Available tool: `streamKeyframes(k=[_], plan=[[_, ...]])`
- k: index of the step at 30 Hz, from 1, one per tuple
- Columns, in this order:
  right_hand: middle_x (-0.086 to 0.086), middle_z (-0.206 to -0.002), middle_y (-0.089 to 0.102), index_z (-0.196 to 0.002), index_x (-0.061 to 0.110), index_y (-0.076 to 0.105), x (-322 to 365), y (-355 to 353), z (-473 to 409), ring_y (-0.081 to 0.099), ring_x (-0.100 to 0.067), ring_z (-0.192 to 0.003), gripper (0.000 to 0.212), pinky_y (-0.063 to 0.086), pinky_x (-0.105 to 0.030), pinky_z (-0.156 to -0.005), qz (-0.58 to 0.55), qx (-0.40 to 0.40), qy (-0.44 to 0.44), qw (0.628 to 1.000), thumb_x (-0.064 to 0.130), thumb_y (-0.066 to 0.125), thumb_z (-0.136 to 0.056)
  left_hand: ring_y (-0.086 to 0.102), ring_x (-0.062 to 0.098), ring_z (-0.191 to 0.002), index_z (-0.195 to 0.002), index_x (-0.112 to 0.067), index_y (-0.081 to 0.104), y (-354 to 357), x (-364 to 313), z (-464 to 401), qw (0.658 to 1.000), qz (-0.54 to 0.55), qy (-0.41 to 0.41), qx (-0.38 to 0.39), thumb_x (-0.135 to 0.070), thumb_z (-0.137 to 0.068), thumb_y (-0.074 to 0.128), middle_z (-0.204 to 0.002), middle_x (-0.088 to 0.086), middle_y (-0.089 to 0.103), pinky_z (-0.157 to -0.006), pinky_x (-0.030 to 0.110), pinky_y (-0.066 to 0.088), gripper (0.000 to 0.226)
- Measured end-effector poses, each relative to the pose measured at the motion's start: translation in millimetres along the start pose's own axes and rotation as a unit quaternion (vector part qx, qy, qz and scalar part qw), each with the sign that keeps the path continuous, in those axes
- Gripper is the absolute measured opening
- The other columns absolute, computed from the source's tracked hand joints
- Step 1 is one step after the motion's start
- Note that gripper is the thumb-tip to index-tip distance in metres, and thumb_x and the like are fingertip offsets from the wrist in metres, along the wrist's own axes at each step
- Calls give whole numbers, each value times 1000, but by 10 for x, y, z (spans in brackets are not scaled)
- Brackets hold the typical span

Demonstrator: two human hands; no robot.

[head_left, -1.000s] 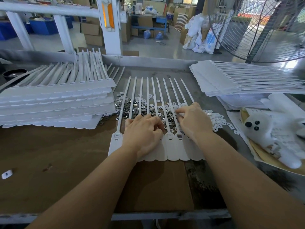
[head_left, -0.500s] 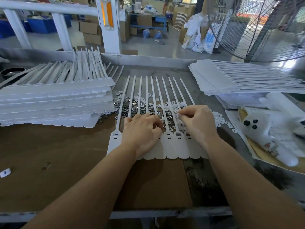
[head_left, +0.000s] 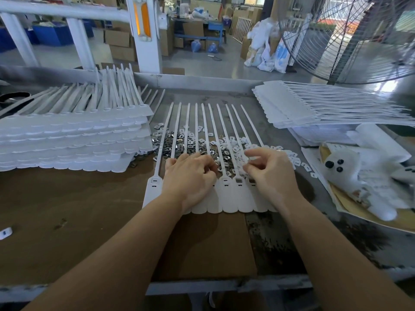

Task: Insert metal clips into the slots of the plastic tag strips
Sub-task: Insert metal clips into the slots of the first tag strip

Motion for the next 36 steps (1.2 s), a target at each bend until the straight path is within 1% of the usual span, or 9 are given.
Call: streamKeyframes(k=[1, 3, 7, 10, 13, 18, 27, 32, 36], plan=[[6, -88, 65, -109, 14, 68, 3, 12, 7, 60, -1, -80, 25, 49, -22, -87, -2, 13, -1, 1000, 6, 63, -86, 35, 8, -91, -79, -40, 50, 2, 0, -3, 1000, 0, 1, 0, -28, -84, 45, -89, -17, 48, -84, 31, 17, 14], [2, -95, 68, -104, 13, 71, 23, 27, 9, 62, -6, -85, 22, 49, -22, -88, -4, 35, -8, 999, 5, 59, -88, 34, 8, -90, -78, -40, 49, 1, 0, -3, 1000, 1, 3, -1, -27, -84, 45, -86, -17, 46, -83, 30, 16, 15], [6, -81, 69, -89, 15, 72, 31, 16, 12, 64, 0, -73, 15, 48, -6, -68, -25, 56, -1, 998, 4, 62, -86, 35, 8, -90, -79, -40, 49, 1, -3, 0, 1000, 1, 7, -4, -27, -84, 45, -86, -16, 46, -83, 31, 17, 14], [3, -82, 70, -87, 14, 71, 33, 23, 18, 63, 1, -71, 12, 47, -4, -64, -31, 64, 8, 997, 5, 64, -85, 34, 8, -90, -81, -40, 50, -1, -5, 1, 1000, 2, 8, -6, -28, -84, 44, -86, -17, 46, -83, 31, 17, 14], [8, -78, 66, -87, 14, 73, 32, 53, 25, 57, 2, -71, 8, 41, -2, -61, 4, 81, 11, 997, 11, 66, -85, 35, 8, -90, -79, -40, 50, -2, -2, -1, 1000, 2, 6, -7, -28, -84, 44, -84, -17, 45, -84, 31, 18, 14], [4, -83, 69, -88, 16, 74, 20, 99, 31, 60, -1, -77, 9, 40, -5, -64, 26, 121, 25, 992, 12, 68, -83, 35, 8, -90, -79, -39, 51, 11, -1, -5, 1000, -1, 5, -9, -28, -83, 45, -79, -18, 43, -84, 31, 18, 14], [4, -77, 68, -72, 23, 71, 12, 81, 15, 60, -6, -77, 15, 41, -14, -64, 17, 131, 58, 990, 11, 71, -80, 35, 7, -89, -75, -41, 49, 8, -3, -4, 1000, 2, 6, -11, -27, -82, 46, -76, -21, 42, -84, 30, 17, 16], [3, -80, 68, -79, 19, 75, 39, 86, 23, 60, -6, -79, 11, 44, -13, -67, 35, 144, 54, 987, 10, 69, -81, 34, 7, -89, -76, -40, 50, 12, 10, 2, 1000, 0, 5, -10, -27, -83, 46, -77, -20, 42, -83, 30, 16, 15], [6, -77, 66, -83, 18, 76, 67, 96, 24, 60, -7, -80, 11, 47, -22, -78, 65, 146, 49, 986, 10, 69, -81, 33, 6, -89, -69, -42, 46, 3, -6, -8, 1000, 4, 4, -13, -27, -83, 46, -75, -22, 42, -80, 28, 13, 21]])
Point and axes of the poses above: each hand's wrist, its own z-axis away from the middle knuckle, its own y-axis out of the palm, x = y × z, the point moved 6 cm from there along -z, towards the middle knuckle
